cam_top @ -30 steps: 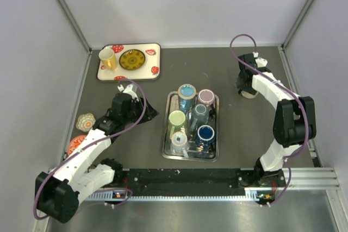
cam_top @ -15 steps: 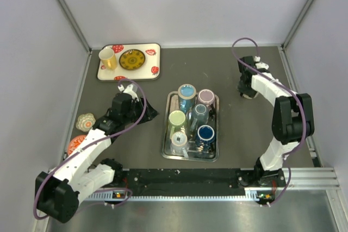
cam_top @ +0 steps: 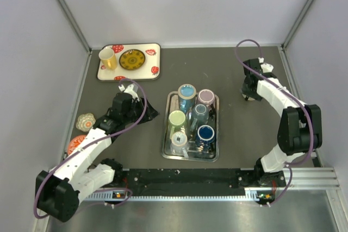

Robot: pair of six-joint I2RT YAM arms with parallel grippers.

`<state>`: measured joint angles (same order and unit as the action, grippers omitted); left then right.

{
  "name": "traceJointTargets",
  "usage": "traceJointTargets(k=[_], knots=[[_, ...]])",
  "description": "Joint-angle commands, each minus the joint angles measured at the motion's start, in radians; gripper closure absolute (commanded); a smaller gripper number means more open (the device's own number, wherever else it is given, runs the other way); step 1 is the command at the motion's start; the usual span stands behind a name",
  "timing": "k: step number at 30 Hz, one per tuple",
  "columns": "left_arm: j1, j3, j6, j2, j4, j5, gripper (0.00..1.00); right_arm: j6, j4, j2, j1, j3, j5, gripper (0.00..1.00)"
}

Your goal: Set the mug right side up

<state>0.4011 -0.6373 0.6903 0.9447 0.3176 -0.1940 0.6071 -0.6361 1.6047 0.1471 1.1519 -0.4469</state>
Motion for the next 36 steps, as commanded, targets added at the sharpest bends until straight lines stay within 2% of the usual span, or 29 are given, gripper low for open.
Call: traceJointTargets(k=[1,7,12,21,29,36], knots=[[0.001,-0.032,0.009,-0.006,-0.037,-0.016,0.46,-0.072,0.026,-0.034,-0.006,0.015,0.051,0.42],[0.001,-0.033,0.011,-0.003,-0.037,-0.012,0.46,-0.102,0.024,0.017,-0.006,0.049,0.082,0.39],[0.001,-0.029,0.009,-0.001,-0.037,-0.009,0.47,-0.081,0.024,0.058,-0.007,0.078,0.062,0.41],[0.001,-0.025,0.009,-0.004,-0.034,-0.004,0.47,-0.079,0.018,0.115,-0.014,0.118,0.022,0.55],[0.001,-0.027,0.011,0.002,-0.035,-0.005,0.47,-0.069,0.019,0.118,-0.032,0.115,0.002,0.55],[0.001,-0.027,0.009,0.003,-0.035,-0.004,0.47,-0.064,0.019,0.123,-0.034,0.117,0.01,0.8]])
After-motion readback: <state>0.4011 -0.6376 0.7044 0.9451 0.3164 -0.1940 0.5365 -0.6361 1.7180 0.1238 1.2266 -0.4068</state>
